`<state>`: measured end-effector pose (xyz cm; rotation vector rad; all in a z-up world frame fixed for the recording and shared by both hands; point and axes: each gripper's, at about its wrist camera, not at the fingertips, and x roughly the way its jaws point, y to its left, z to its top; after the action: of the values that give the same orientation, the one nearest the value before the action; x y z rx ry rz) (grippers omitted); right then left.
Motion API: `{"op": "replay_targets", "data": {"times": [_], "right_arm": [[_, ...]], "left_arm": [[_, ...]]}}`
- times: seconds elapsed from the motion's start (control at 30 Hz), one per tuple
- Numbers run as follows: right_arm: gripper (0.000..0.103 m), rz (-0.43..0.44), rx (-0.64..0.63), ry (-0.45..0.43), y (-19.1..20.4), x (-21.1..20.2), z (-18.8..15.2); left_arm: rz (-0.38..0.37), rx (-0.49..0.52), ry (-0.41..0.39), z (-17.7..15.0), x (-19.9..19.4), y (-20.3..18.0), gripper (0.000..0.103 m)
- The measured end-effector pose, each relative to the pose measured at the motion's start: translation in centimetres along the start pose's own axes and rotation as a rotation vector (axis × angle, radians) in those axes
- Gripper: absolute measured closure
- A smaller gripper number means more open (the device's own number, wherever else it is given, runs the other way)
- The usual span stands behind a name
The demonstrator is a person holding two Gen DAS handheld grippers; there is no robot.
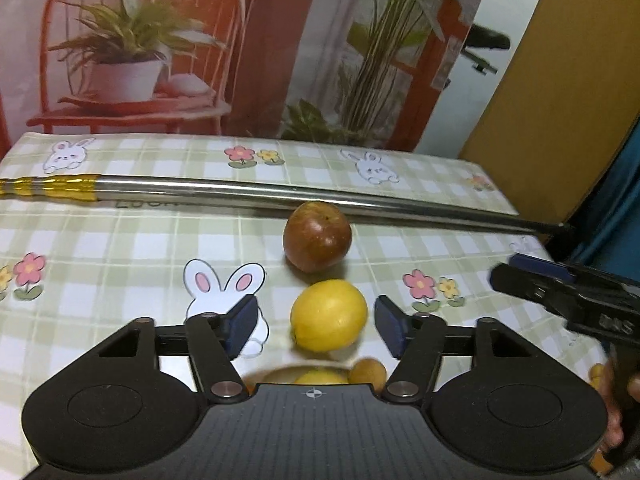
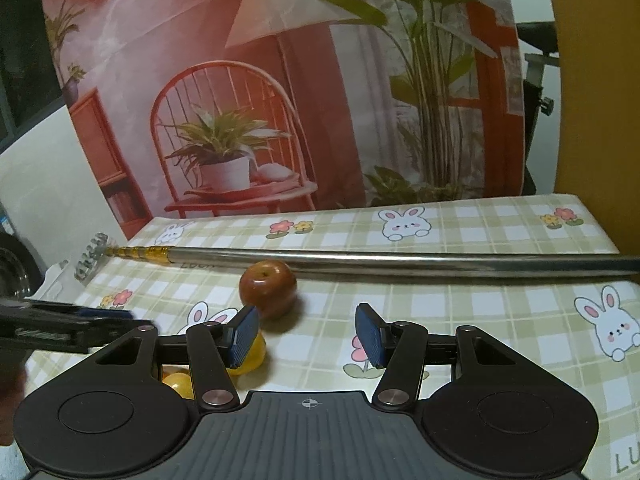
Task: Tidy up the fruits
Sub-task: 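Grasp a yellow lemon with left tool while right tool approaches a red apple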
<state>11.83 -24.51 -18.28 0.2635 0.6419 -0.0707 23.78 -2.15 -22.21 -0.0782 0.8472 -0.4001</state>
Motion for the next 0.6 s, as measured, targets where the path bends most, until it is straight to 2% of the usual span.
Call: {"op": "replay_targets", "data": {"times": [0.4, 0.47, 0.53, 0.6], "right_arm": [[0.052, -0.016, 0.058, 0.019, -2.4, 1.0, -1.0], [0.052, -0.014, 0.070, 0.022, -2.7, 1.2, -1.1], [0.052, -0.013, 0.079, 0.027, -2.9, 1.3, -1.3], [0.052, -0.011, 0.082, 0.029, -3.0, 1.5, -1.3]], "left_arm": [[-0.040, 0.005, 0.134, 0.8, 6.3, -0.8, 0.031], [-0.049, 0.018, 0.150, 0.7, 6.8, -0.9, 0.033], [-0.035, 0.039, 0.151, 0.5, 7.2, -1.0, 0.040], [-0.039, 0.049, 0.148, 0.4, 7.2, -1.0, 0.040]]}}
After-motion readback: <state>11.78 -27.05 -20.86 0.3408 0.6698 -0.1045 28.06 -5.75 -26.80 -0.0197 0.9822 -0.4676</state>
